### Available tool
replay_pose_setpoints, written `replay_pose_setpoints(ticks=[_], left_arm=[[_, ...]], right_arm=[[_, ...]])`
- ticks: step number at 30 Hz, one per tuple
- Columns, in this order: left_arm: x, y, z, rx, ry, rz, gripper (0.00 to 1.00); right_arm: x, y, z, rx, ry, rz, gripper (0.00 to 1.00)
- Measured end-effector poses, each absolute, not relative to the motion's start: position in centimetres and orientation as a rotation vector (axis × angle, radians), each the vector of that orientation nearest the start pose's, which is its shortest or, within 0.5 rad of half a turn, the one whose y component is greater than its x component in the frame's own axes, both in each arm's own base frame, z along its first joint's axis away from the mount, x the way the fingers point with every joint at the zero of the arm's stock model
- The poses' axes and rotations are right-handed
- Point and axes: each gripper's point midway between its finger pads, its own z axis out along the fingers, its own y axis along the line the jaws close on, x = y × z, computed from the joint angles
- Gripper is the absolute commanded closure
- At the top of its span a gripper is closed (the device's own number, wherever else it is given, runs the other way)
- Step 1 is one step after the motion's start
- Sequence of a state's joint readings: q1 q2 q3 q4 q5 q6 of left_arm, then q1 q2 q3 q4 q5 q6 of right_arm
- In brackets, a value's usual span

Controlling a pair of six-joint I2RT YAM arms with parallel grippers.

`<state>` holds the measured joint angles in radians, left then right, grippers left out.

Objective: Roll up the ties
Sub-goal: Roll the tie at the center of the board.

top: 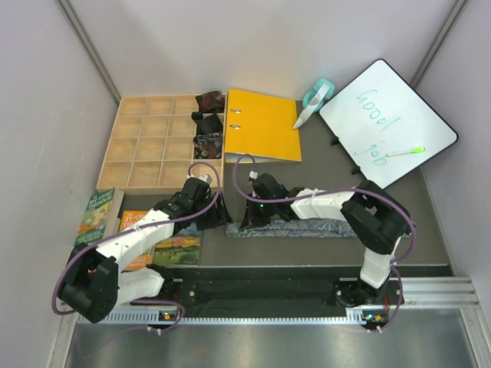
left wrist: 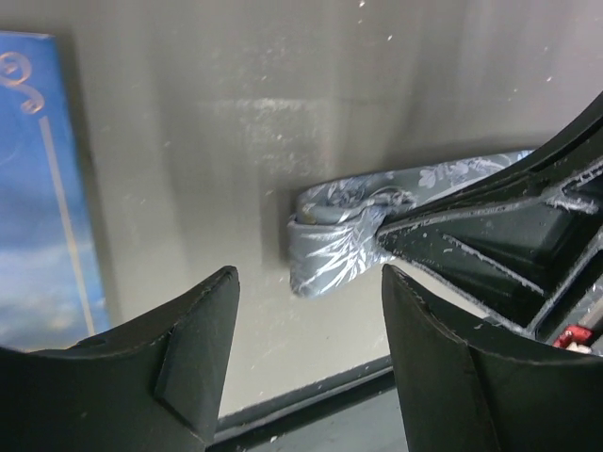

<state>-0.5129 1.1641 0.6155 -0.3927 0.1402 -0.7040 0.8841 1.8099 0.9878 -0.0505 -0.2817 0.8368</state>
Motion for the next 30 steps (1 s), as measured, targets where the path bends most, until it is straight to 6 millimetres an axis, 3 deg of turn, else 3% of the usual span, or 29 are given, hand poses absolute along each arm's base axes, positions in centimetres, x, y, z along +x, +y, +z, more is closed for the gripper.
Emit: replay_pose_setpoints(ticks=[19, 30], left_arm=[[21.4, -19.1, 2.9, -0.171, 2.67, -0.7, 0.53], [21.6, -20.1, 2.5, -0.165, 2.66, -0.764, 0.84]], right_arm=[[20.7, 37.7, 3.1, -0.215, 2.706, 1.023, 0.99], [20.8, 37.8, 3.0, -0.217, 2.701, 1.042, 0.99]])
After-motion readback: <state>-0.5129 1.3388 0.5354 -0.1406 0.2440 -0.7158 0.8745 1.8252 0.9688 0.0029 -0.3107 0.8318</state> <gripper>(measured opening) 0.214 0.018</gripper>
